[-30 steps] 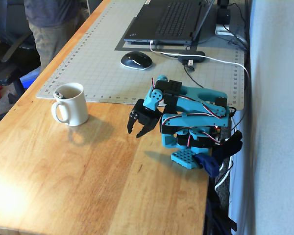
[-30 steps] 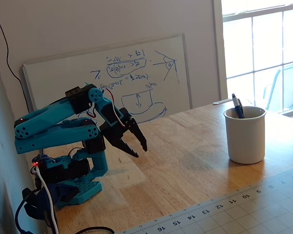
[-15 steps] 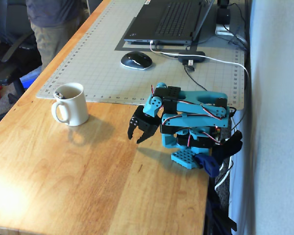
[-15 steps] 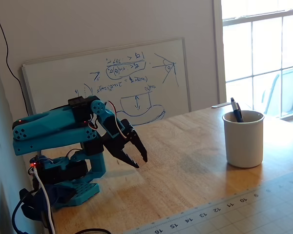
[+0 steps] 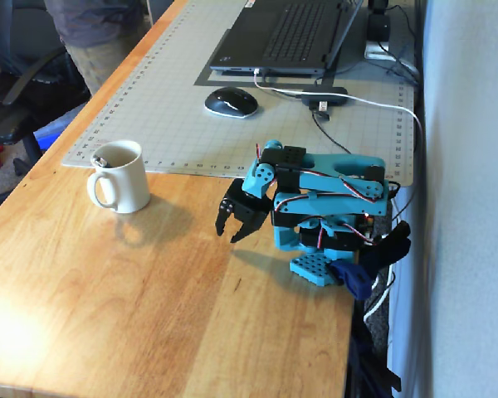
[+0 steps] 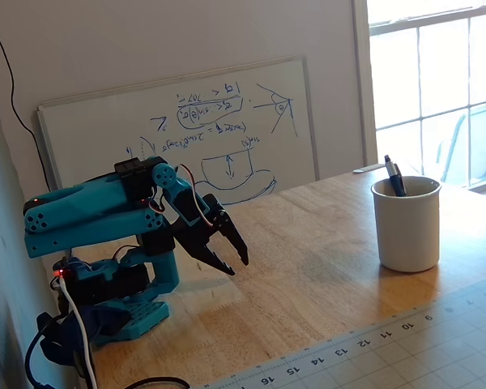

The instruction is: Grasp a pen and put it in a mug.

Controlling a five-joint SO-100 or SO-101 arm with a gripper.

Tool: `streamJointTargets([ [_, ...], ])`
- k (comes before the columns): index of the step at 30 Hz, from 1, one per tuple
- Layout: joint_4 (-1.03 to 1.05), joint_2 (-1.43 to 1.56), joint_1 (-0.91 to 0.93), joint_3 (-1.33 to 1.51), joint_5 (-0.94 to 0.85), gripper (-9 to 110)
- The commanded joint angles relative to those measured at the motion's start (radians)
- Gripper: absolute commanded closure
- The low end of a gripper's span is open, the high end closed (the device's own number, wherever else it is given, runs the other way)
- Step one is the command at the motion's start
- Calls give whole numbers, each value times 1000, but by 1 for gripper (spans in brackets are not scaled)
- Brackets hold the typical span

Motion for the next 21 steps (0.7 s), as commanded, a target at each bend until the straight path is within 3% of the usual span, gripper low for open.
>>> streamJointTargets([
  [1,-18,-9,-5,-9,9,94],
  [6,-11,5,-5,-9,9,100],
  [21,-9,5,-12,-9,-2,100],
])
